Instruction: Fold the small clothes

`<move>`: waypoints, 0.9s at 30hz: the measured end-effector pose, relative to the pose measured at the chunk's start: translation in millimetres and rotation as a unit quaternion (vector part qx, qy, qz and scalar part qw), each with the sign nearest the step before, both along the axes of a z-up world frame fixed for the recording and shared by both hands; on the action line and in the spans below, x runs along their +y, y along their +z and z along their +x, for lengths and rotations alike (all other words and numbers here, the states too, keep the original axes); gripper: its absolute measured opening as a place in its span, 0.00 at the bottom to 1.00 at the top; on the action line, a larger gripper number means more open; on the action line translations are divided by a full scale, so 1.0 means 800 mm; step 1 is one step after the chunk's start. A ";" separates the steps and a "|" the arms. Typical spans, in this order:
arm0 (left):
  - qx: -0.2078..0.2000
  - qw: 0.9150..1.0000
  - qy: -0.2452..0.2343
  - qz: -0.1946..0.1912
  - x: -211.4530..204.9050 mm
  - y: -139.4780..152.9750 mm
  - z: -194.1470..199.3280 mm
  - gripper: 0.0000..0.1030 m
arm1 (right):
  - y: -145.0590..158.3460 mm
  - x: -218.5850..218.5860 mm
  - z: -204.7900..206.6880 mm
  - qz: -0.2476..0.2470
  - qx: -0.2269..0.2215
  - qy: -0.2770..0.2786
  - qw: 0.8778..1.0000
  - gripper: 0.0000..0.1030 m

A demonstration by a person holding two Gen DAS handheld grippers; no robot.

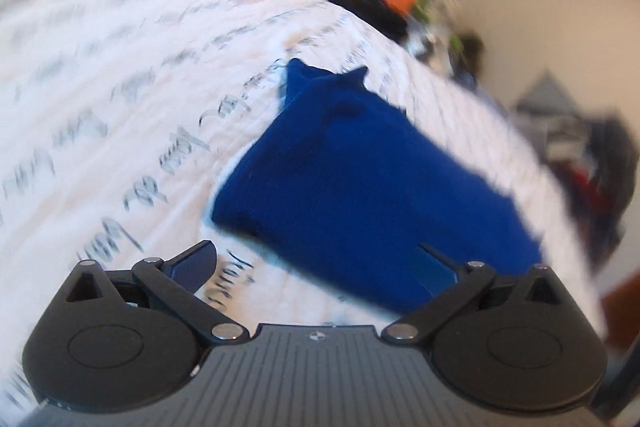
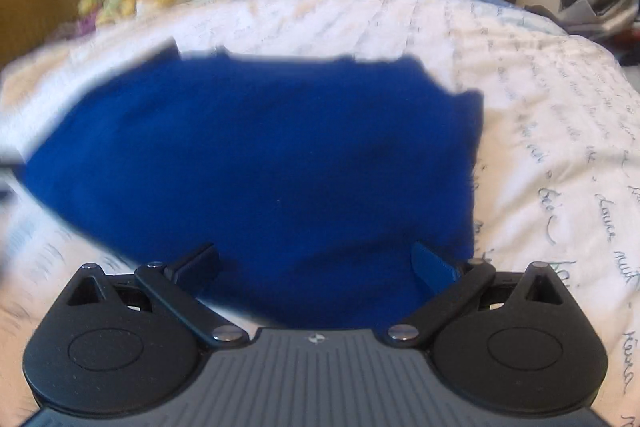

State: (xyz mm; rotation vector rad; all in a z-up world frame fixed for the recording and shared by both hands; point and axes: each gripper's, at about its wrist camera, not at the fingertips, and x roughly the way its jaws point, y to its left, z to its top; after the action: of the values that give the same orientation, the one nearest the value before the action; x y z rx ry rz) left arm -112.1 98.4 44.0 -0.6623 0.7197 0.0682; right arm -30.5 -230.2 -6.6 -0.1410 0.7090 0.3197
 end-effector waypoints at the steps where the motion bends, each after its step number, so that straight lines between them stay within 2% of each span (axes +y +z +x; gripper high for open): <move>1: -0.005 0.999 0.018 -0.032 0.005 -0.002 0.001 1.00 | -0.005 -0.001 -0.005 0.009 -0.017 0.007 1.000 1.00; 2: -0.012 0.998 0.034 -0.053 0.010 -0.004 0.003 1.00 | -0.007 -0.006 -0.005 0.024 -0.016 0.002 1.000 1.00; 4: -0.021 0.996 0.056 -0.067 0.015 -0.005 0.010 0.99 | -0.007 -0.010 -0.005 0.032 -0.016 0.003 0.999 1.00; 9: -0.031 0.995 0.084 -0.038 0.007 -0.002 0.029 0.97 | -0.008 -0.010 -0.009 0.028 -0.018 0.002 0.999 1.00; 11: -0.027 0.995 0.099 -0.016 -0.001 0.001 0.033 0.88 | -0.008 -0.009 -0.007 0.031 -0.018 0.003 0.999 1.00; 12: -0.023 0.994 0.106 0.004 -0.004 0.001 0.033 0.78 | -0.008 -0.009 -0.007 0.031 -0.018 0.003 0.999 1.00; 13: -0.017 0.993 0.110 0.023 -0.006 0.000 0.035 0.63 | -0.008 -0.009 -0.009 0.032 -0.018 0.002 0.999 1.00; 14: -0.008 0.993 0.113 0.044 -0.009 0.000 0.036 0.54 | -0.008 -0.011 -0.010 0.033 -0.018 0.002 0.999 1.00; 16: 0.012 0.990 0.119 0.077 -0.010 0.000 0.038 0.13 | -0.008 -0.011 -0.010 0.036 -0.018 0.002 0.999 1.00; 19: 0.028 0.989 0.127 0.063 -0.002 0.002 0.039 0.10 | -0.006 -0.019 -0.009 0.057 -0.014 0.002 0.998 1.00; 20: 0.029 0.989 0.125 0.074 -0.006 0.008 0.041 0.09 | -0.002 -0.026 -0.007 0.079 -0.005 -0.001 0.997 1.00; 21: 0.025 0.988 0.116 0.097 -0.017 0.016 0.044 0.08 | 0.004 -0.039 -0.004 0.122 0.011 -0.006 0.992 1.00; 22: 0.013 0.987 0.095 0.127 -0.035 0.028 0.050 0.08 | 0.014 -0.057 0.002 0.183 0.029 -0.011 0.983 1.00; 23: -0.009 0.986 0.065 0.152 -0.056 0.040 0.056 0.07 | 0.024 -0.076 0.010 0.244 0.042 -0.013 0.969 1.00; 24: -0.041 0.981 0.023 0.186 -0.088 0.053 0.063 0.07 | 0.033 -0.096 0.019 0.301 0.050 -0.013 0.952 1.00; 26: -0.105 0.960 -0.070 0.248 -0.163 0.073 0.071 0.07 | 0.048 -0.133 0.047 0.389 0.074 -0.007 0.918 1.00; 27: -0.132 0.946 -0.126 0.269 -0.202 0.076 0.074 0.07 | 0.051 -0.148 0.065 0.425 0.092 -0.001 0.901 1.00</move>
State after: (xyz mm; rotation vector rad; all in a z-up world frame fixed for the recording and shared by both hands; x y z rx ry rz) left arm -52.7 -62.9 105.1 -0.0503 0.4883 -0.0584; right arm 21.6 -348.7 34.5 0.7326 0.7007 0.6199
